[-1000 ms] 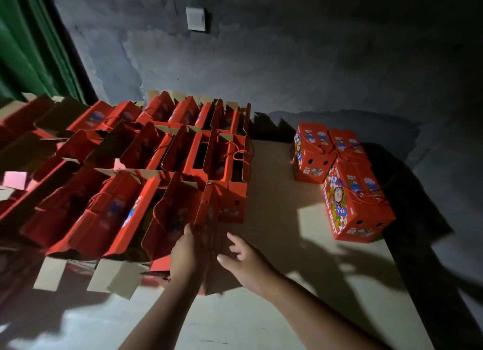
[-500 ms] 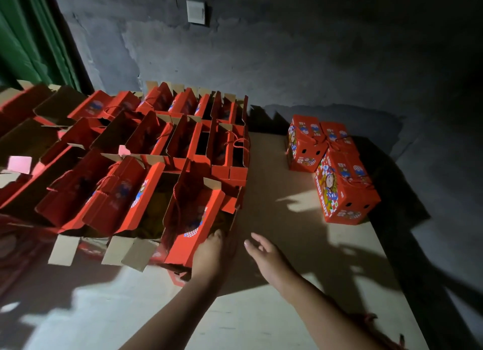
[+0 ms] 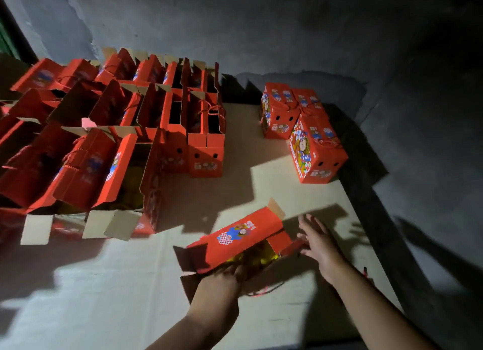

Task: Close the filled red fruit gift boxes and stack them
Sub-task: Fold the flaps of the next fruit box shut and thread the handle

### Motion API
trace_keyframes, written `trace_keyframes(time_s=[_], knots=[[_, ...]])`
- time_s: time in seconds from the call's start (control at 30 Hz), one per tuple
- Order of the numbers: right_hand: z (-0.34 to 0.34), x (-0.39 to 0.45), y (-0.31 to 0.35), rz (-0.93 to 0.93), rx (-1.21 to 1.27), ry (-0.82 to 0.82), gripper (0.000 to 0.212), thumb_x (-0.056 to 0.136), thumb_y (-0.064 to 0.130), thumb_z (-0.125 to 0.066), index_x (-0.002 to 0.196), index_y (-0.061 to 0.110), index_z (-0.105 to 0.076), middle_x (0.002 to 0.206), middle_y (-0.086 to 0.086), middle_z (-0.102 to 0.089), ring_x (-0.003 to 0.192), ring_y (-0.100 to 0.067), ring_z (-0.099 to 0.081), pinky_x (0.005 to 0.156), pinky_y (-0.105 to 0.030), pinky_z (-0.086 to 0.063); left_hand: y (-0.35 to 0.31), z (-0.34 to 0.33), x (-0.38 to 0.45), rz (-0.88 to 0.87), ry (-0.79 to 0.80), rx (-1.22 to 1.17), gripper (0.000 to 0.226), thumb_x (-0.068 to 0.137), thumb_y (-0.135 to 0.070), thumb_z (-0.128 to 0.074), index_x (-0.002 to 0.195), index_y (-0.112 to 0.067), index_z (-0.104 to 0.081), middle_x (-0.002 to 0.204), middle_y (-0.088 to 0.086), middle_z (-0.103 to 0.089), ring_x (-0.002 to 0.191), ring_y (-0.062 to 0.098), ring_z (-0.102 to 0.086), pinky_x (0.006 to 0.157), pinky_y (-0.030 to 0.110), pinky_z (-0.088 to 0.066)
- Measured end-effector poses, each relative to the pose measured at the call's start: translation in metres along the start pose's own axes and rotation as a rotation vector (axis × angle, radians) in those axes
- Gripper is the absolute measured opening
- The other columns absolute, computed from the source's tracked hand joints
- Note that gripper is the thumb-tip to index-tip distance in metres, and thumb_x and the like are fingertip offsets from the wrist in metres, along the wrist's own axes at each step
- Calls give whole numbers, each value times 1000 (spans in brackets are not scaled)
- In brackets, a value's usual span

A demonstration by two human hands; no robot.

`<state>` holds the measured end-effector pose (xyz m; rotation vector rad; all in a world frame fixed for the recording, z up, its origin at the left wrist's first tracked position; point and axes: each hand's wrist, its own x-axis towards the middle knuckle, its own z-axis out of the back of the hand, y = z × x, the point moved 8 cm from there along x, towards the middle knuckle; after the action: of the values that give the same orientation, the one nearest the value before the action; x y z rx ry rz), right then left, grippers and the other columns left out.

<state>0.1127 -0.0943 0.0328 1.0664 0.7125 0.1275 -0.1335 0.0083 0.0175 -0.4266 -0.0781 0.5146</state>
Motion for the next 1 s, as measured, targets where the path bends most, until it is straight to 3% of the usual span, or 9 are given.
trace_keyframes(time_s=[0.2, 0.33, 0.4, 0.5, 0.6, 0.63, 0.77, 0.87, 1.0], knots=[[9, -35, -67, -108, -121, 144, 47, 91, 28, -78, 134, 21, -60, 128, -2, -68, 110, -13, -67, 78, -32, -50, 5, 11, -38, -93, -94, -3, 68, 57, -11, -88, 114, -37, -63, 93, -15, -70, 78, 11, -70, 47, 23, -50], [11, -46, -91, -69, -240, 170, 42, 94, 12, -76, 132, 22, -62, 131, -7, -62, 115, -21, -64, 89, -35, -51, 14, 17, -48, 26, 4, -179, 24, 89, -59, -67, 106, -52, -52, 97, -22, -64, 87, 3, -66, 60, 23, -52], [12, -45, -89, -25, -285, 179, 40, 93, 7, -76, 129, 19, -63, 131, -11, -61, 114, -23, -64, 90, -31, -52, 19, 15, -46, 98, 150, -280, 27, 94, -78, -48, 88, -53, -57, 84, -22, -64, 76, 0, -63, 60, 18, -45], [7, -41, -85, 21, -286, 244, 39, 91, 0, -75, 124, 19, -65, 128, -11, -67, 108, -24, -69, 88, -30, -56, 34, 12, -29, 183, 211, -310, 38, 103, -53, -58, 72, -31, -64, 67, -14, -65, 70, 6, -62, 64, 25, -46], [2, -35, -83, 65, -334, 289, 45, 92, -3, -72, 128, 22, -65, 119, -15, -72, 106, -47, -67, 91, -56, -56, 54, -5, -11, 317, 412, -190, 4, 103, -32, -61, 101, -31, -65, 113, -4, -72, 107, 20, -66, 90, 32, -52], [2, -31, -84, 86, -331, 296, 48, 92, -5, -71, 129, 24, -65, 118, -14, -72, 105, -44, -67, 89, -56, -56, 57, -8, -5, 336, 462, -111, 15, 103, -33, -60, 118, -36, -64, 126, -2, -69, 118, 21, -64, 98, 31, -50], [7, -15, -85, 207, -260, 316, 73, 94, 1, -72, 137, 57, -53, 134, 17, -55, 109, 17, -58, 75, -10, -52, 50, 10, 18, 256, 308, 95, 55, 104, -25, -52, 156, -34, -35, 140, 0, -58, 124, 24, -63, 100, 36, -53], [8, -2, -89, 307, -313, 322, 84, 95, 17, -75, 137, 79, -35, 148, 32, -37, 133, 4, -40, 98, -19, -42, 56, 26, 26, 342, 160, 58, 89, 94, -19, -68, 163, -45, -18, 152, 6, -48, 127, 34, -59, 88, 45, -61], [6, 11, -87, 450, -354, 348, 86, 98, 19, -71, 142, 79, -26, 161, 26, -33, 148, 0, -31, 111, -24, -36, 66, 47, 46, 326, 126, 420, 98, 83, -45, -77, 164, -39, -22, 163, 13, -24, 147, 37, -24, 111, 58, -41]])
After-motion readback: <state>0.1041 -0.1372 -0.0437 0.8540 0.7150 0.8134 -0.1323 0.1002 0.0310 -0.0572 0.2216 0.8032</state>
